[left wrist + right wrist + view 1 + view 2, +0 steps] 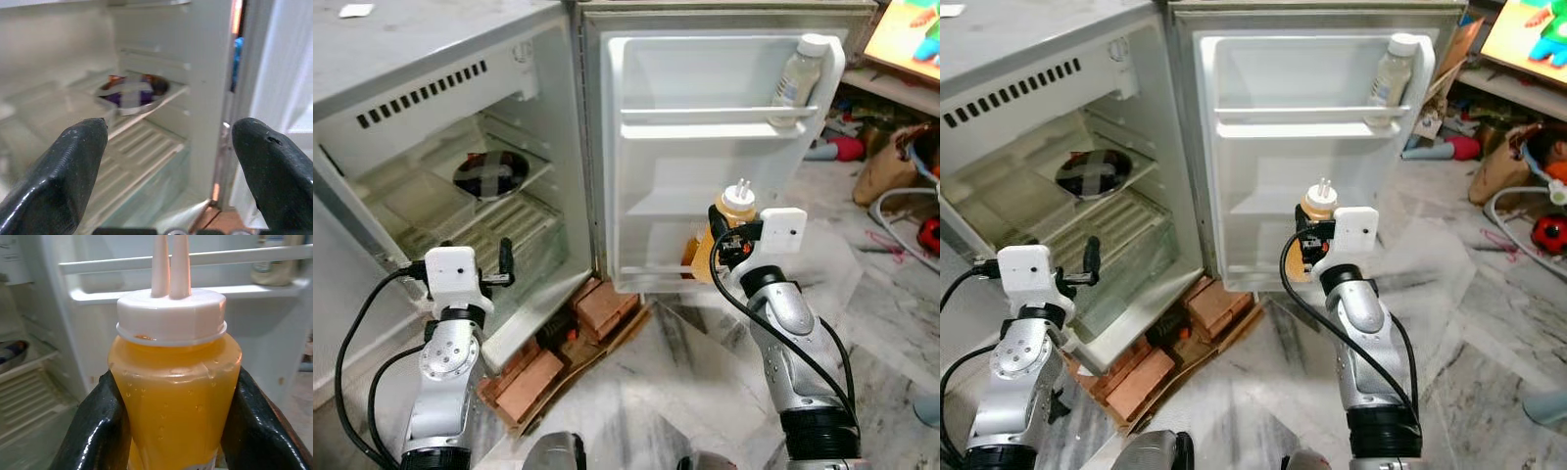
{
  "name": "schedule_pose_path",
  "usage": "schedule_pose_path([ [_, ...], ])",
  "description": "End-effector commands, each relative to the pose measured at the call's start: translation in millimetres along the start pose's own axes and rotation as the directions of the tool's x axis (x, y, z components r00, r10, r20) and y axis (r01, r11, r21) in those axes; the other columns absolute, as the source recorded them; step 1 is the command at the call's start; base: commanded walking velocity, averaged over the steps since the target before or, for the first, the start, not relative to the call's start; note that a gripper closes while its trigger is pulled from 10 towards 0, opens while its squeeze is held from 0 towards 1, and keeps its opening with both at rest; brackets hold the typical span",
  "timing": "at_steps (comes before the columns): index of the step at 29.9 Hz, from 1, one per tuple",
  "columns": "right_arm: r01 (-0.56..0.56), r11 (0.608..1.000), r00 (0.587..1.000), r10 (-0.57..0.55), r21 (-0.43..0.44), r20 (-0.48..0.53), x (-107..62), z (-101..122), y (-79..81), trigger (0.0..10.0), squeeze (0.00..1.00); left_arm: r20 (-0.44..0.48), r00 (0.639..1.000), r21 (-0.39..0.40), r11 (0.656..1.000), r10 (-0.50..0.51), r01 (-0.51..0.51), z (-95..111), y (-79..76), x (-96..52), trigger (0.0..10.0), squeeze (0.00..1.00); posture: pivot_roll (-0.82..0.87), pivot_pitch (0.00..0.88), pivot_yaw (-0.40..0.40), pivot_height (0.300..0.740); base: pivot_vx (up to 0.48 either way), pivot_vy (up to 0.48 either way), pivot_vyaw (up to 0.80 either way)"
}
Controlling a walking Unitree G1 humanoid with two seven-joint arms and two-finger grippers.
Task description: Restocking fridge
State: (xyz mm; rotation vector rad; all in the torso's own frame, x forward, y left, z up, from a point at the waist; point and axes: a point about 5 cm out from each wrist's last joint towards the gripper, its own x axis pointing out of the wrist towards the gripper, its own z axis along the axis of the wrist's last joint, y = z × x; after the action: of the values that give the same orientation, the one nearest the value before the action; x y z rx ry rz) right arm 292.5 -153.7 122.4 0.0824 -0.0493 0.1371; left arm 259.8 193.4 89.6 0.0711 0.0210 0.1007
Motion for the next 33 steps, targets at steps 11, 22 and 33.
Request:
schedule_pose_path([
  [11, -0.019, 1.000, 1.000, 0.020, -0.014, 0.015, 1.6, 5.3, -0.4, 10.0, 0.00, 0.013, 1.000, -0.023, 1.000, 0.000, 0.001, 4.0, -3.4, 0.7, 10.0, 0.00, -0.01, 0.037, -0.015, 0.740, 0.259, 0.000, 0.00],
  [22, -0.032, 0.999, 0.999, 0.032, -0.012, 0.016, 2.7, 5.8, 0.9, 10.0, 0.00, 0.009, 1.000, -0.029, 1.000, 0.006, -0.006, 3.1, -4.1, -0.3, 10.0, 0.00, -0.01, 0.038, -0.020, 0.740, 0.245, 0.000, 0.18],
  [33, -0.032, 0.999, 0.999, 0.033, -0.006, 0.011, 3.1, 5.2, 1.5, 10.0, 0.00, 0.012, 1.000, -0.031, 1.000, 0.002, -0.002, 3.8, -4.8, 0.7, 10.0, 0.00, -0.01, 0.038, -0.018, 0.740, 0.244, 0.000, 0.00],
])
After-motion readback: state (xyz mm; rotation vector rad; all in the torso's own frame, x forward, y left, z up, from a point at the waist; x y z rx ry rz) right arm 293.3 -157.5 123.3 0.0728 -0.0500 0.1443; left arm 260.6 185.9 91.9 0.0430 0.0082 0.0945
